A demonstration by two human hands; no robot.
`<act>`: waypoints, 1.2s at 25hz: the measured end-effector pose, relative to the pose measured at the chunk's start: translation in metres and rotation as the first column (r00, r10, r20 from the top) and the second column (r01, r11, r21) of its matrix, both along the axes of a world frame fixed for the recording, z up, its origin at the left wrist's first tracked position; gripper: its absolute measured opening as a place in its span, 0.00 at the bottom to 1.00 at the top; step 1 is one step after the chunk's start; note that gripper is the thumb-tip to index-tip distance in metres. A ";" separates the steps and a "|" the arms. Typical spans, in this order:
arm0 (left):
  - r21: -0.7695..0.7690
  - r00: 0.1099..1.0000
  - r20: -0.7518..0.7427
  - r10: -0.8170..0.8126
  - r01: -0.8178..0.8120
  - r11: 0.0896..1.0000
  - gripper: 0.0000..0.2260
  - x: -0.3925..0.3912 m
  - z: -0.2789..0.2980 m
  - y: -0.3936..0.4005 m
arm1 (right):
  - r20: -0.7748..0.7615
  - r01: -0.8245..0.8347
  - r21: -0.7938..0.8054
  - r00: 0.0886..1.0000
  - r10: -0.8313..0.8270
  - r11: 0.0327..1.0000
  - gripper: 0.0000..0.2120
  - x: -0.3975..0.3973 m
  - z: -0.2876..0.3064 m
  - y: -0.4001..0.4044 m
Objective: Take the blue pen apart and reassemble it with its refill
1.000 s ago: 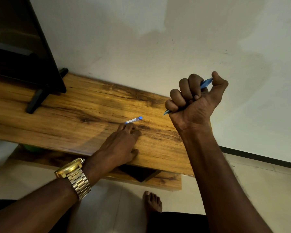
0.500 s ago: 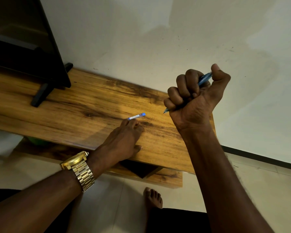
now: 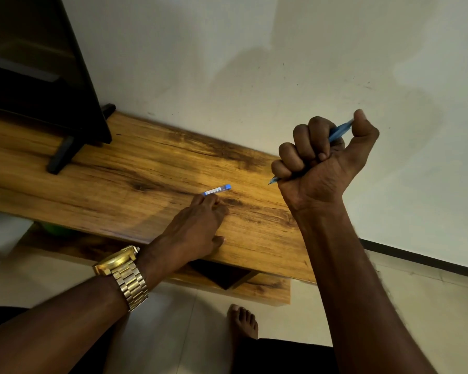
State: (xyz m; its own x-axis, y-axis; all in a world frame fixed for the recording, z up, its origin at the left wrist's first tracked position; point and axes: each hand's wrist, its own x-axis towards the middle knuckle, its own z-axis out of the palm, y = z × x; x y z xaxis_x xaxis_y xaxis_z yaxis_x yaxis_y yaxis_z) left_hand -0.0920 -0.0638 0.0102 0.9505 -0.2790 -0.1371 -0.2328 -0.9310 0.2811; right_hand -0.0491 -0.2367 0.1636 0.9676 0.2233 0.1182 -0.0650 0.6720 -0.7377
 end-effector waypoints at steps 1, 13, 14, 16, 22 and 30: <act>0.004 1.000 0.000 -0.001 0.001 1.000 0.33 0.000 0.000 0.000 | 0.002 0.002 0.006 1.000 -0.002 1.000 0.31 0.000 0.001 -0.002; -0.022 1.000 -0.008 0.010 -0.010 1.000 0.33 0.002 0.000 0.001 | -0.014 0.026 0.077 1.000 -0.025 0.997 0.31 0.003 -0.003 -0.011; -0.026 1.000 -0.011 0.009 -0.009 1.000 0.33 0.002 0.000 0.001 | -0.016 0.026 0.077 1.000 -0.025 0.997 0.31 0.003 -0.003 -0.012; -0.028 1.000 -0.009 0.006 -0.006 1.000 0.33 0.002 0.000 0.001 | -0.019 0.028 0.074 0.999 -0.026 0.997 0.30 0.004 -0.003 -0.013; -0.021 1.000 -0.005 0.009 -0.010 1.000 0.32 0.002 0.001 0.001 | -0.024 0.022 0.098 1.000 -0.019 0.995 0.30 0.004 -0.004 -0.015; -0.017 1.000 -0.027 0.014 -0.014 1.000 0.33 0.001 0.007 0.000 | -0.035 0.040 0.100 0.999 -0.036 0.994 0.30 0.003 -0.004 -0.013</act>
